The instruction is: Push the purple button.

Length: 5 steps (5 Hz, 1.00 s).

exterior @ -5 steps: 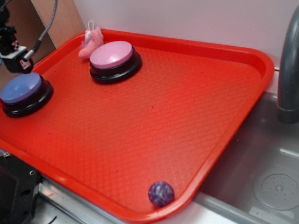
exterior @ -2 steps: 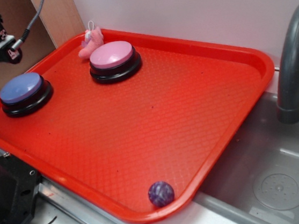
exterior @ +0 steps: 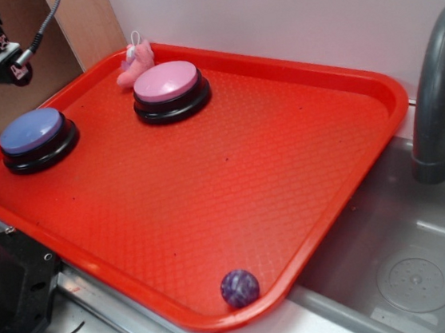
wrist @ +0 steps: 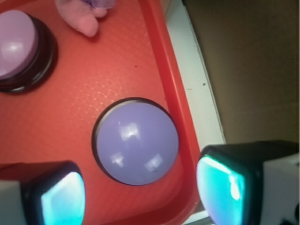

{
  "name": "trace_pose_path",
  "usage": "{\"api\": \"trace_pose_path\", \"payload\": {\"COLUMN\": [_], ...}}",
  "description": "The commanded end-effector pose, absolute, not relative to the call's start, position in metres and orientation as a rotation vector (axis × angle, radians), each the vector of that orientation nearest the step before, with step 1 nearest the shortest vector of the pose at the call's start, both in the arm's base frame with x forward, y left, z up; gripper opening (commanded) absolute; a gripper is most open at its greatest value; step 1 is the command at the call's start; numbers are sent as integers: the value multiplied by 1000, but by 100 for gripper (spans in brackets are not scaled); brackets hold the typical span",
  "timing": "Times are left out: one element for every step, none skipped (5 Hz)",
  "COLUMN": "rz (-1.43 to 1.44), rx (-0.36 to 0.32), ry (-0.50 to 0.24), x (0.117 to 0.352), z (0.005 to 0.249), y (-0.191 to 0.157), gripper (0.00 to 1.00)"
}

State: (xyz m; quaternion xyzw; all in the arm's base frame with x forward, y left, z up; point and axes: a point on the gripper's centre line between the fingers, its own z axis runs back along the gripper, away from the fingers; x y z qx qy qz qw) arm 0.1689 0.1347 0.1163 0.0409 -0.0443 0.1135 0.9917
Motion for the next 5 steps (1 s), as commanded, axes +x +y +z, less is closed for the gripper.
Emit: {"api": "trace_pose_path", "payload": {"rz": [227, 232, 238, 231, 273], "rx": [105, 105, 112, 120, 97], "ry": [-163, -174, -180, -196, -163], "x": [163, 160, 158, 155, 157], "z": [141, 145, 147, 149, 144], "y": [140, 140, 141, 141, 143], "gripper": [100, 100, 100, 100, 100]}}
